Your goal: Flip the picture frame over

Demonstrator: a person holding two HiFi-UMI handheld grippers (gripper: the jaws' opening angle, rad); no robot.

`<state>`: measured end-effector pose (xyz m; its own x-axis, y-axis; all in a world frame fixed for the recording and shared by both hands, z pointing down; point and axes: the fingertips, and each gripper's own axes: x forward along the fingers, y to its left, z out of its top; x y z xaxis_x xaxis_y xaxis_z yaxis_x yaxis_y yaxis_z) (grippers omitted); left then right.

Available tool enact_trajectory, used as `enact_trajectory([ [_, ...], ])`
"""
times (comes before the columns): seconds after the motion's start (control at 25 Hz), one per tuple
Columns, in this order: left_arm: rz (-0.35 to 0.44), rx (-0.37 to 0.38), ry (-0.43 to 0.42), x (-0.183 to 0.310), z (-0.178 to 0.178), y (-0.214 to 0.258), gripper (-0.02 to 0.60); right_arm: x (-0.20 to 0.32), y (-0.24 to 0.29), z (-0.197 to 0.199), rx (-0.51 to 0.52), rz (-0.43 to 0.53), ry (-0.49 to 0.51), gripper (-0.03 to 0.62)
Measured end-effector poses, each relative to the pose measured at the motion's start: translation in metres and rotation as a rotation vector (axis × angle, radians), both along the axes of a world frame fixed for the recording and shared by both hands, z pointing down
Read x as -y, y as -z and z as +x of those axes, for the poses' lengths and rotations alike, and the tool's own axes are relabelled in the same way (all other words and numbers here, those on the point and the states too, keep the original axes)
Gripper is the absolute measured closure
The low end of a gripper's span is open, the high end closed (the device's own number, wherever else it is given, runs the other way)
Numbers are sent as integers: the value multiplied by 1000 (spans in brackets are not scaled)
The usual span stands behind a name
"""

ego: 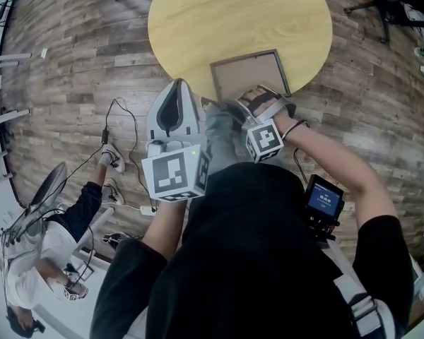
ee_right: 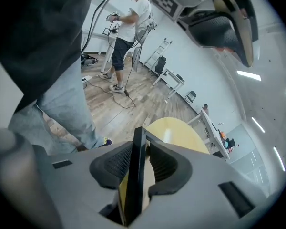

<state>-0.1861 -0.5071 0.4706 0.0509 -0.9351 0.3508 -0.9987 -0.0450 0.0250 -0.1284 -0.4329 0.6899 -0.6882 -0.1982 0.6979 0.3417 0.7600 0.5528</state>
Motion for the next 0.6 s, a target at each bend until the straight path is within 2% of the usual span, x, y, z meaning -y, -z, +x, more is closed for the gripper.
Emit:
enact_trajectory([
  [0.12, 14, 6, -10, 4, 1, 6, 558, 9, 29, -10, 54, -14, -2, 505],
  [0.32, 41, 0, 3, 9, -4, 22, 558, 27, 67, -21, 102, -120, -41, 510],
  [0.6, 79, 6, 19, 9, -10, 38, 558, 62, 130, -28, 290, -379, -218, 510],
])
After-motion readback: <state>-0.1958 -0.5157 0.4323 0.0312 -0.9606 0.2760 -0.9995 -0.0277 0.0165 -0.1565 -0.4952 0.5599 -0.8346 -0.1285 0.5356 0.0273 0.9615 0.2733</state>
